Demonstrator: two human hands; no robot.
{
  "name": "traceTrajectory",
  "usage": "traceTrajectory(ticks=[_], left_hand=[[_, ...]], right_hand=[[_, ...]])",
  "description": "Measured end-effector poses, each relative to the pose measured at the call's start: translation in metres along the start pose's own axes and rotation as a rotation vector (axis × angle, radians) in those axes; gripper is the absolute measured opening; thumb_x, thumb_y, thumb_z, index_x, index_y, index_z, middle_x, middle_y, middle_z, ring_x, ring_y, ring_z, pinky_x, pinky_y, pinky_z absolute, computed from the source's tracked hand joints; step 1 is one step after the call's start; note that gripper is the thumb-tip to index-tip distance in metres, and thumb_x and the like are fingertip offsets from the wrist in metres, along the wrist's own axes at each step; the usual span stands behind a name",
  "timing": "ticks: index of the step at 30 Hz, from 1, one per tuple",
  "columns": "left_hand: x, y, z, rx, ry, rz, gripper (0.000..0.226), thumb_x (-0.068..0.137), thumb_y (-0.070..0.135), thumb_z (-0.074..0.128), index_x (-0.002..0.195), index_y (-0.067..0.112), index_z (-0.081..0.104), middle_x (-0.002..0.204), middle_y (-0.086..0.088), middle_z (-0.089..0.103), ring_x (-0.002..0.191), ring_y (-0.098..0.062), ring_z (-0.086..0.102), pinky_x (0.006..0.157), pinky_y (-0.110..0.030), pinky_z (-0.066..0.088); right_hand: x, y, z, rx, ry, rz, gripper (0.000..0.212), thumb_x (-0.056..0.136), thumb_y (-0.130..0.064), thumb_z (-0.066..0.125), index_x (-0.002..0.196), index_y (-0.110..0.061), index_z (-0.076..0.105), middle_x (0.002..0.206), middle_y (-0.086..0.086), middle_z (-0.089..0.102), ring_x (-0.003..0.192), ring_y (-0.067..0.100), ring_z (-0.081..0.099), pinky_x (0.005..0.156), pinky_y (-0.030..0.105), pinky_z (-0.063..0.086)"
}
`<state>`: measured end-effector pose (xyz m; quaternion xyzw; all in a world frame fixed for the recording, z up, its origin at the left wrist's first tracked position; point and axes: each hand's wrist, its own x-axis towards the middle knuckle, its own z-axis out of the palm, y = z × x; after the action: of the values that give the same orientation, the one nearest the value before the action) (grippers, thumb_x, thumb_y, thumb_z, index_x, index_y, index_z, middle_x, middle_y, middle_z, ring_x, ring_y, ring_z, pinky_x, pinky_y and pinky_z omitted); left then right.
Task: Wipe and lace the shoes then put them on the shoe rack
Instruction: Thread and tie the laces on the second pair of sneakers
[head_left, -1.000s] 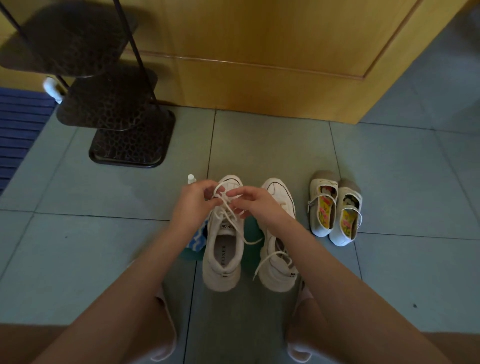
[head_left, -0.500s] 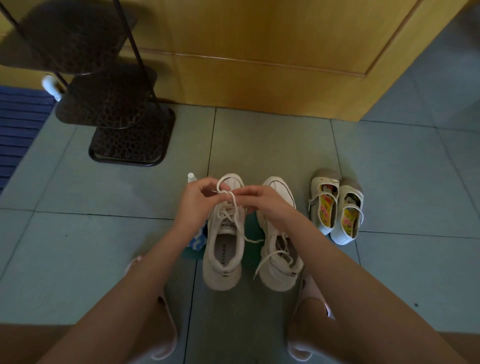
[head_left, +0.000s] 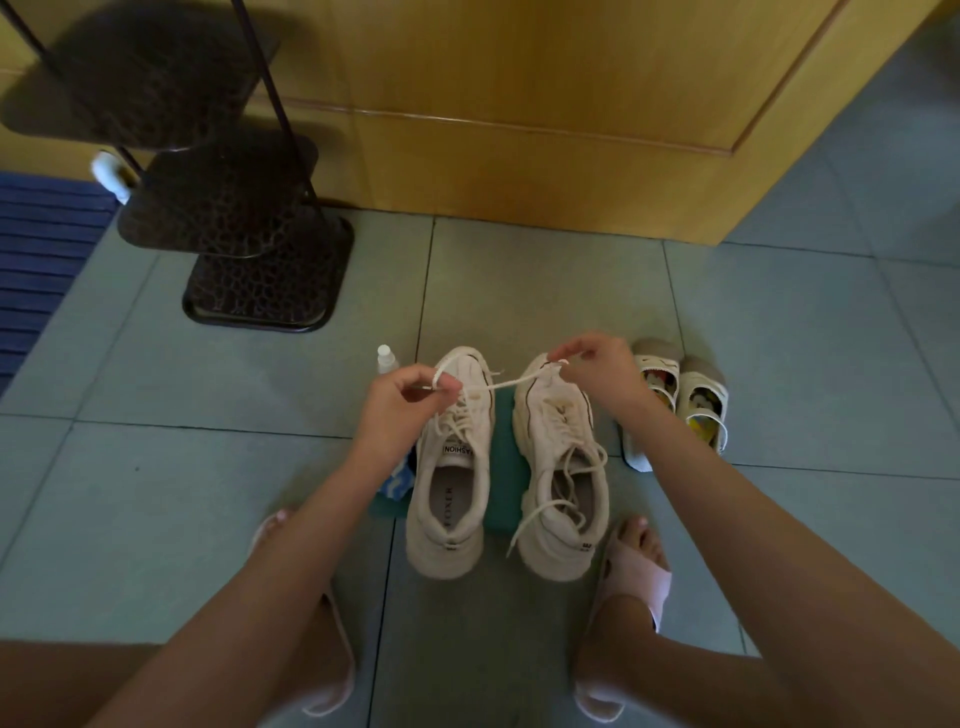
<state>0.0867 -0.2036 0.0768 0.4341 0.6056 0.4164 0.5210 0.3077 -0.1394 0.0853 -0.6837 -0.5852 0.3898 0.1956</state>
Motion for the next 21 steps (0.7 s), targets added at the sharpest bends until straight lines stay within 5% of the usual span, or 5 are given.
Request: traceTrajectory(ticks=[3, 9, 14, 21], left_hand=[[-0.002, 0.001, -0.001, -0.073, -0.027, -0.064, 0.015, 0.080, 0.002, 0.067, 0.085, 0.016, 0.068, 0.086, -0.001, 0.070, 0.079, -0.011, 0.067, 0.066, -0.015, 0.054], [-0.003, 0.004, -0.002, -0.186, -0.081, -0.114, 0.014, 0.078, 0.006, 0.068, 0.090, 0.014, 0.069, 0.089, -0.003, 0.072, 0.080, -0.014, 0.069, 0.073, -0.021, 0.056], [-0.001, 0.002, -0.010, -0.183, -0.047, -0.167, 0.011, 0.089, 0.012, 0.058, 0.093, 0.009, 0.068, 0.086, -0.002, 0.071, 0.075, -0.009, 0.070, 0.064, -0.016, 0.055], [-0.009, -0.005, -0.044, 0.127, -0.030, -0.435, 0.018, 0.087, 0.019, 0.062, 0.092, 0.002, 0.065, 0.080, -0.009, 0.067, 0.051, -0.007, 0.064, 0.048, -0.016, 0.053]], right_hand=[[-0.015, -0.007, 0.002, -0.044, -0.177, -0.100, 0.036, 0.082, 0.002, 0.054, 0.104, -0.022, 0.069, 0.123, 0.003, 0.056, 0.106, 0.021, 0.058, 0.087, 0.029, 0.048], [-0.031, -0.031, 0.037, 0.064, -0.369, -0.309, 0.017, 0.087, -0.011, 0.063, 0.102, -0.018, 0.068, 0.095, -0.010, 0.066, 0.084, -0.009, 0.057, 0.073, 0.001, 0.041], [-0.030, -0.027, 0.037, 0.069, -0.309, -0.267, 0.008, 0.084, -0.009, 0.066, 0.086, -0.015, 0.070, 0.071, -0.013, 0.063, 0.067, -0.006, 0.056, 0.065, 0.005, 0.041], [-0.032, 0.001, 0.013, -0.448, -0.294, -0.329, 0.010, 0.085, -0.015, 0.064, 0.091, -0.014, 0.072, 0.081, -0.002, 0.065, 0.080, 0.009, 0.047, 0.074, 0.024, 0.036]])
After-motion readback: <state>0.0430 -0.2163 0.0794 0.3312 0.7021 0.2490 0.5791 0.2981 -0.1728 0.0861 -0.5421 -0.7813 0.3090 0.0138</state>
